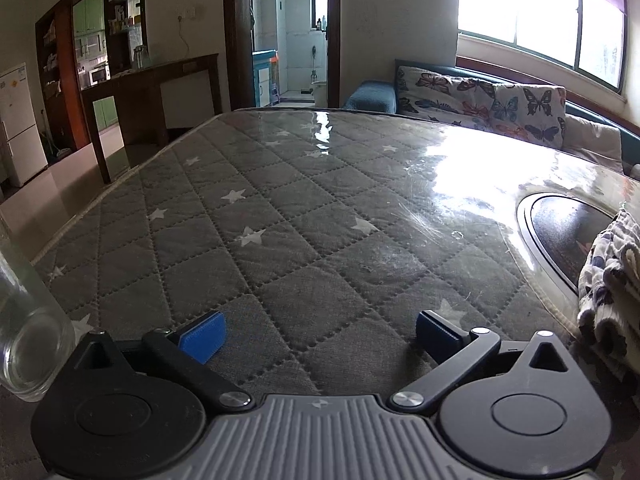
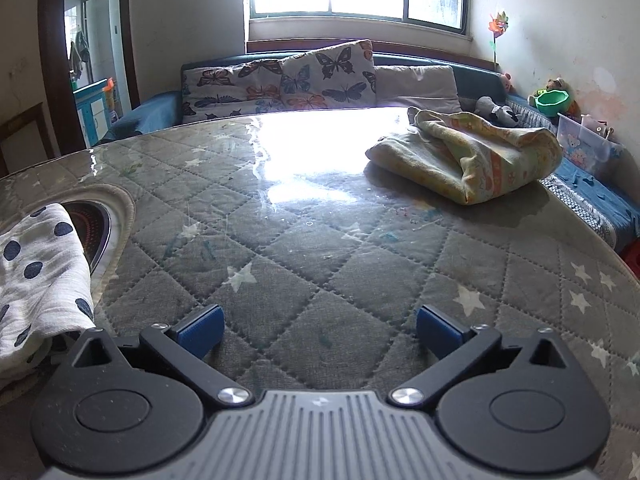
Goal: Fold clothes
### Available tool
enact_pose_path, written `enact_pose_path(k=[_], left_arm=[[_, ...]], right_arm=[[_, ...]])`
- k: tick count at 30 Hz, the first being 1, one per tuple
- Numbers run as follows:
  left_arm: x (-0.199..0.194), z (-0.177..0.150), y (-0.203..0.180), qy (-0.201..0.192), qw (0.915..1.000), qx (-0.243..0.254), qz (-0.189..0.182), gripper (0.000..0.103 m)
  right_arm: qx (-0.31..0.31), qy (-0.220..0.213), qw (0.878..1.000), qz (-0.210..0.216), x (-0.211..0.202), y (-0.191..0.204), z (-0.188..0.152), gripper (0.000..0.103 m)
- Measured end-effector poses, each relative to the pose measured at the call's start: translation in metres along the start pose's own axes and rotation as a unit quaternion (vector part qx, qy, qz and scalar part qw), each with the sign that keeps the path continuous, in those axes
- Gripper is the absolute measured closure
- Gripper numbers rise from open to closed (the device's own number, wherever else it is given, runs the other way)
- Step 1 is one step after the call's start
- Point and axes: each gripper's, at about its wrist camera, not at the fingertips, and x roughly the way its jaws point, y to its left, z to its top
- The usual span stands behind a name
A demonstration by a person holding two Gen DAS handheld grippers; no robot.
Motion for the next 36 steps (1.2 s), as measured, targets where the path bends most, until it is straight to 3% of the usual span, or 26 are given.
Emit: enact_pose_path(k=[36], left_arm=[[-0.003, 0.000, 0.003, -0.004, 1.0000, 0.000, -0.002, 0.000]], right_arm=[[0.006, -0.003, 1.000, 0.008, 0.009, -0.015, 0.004, 0.000]])
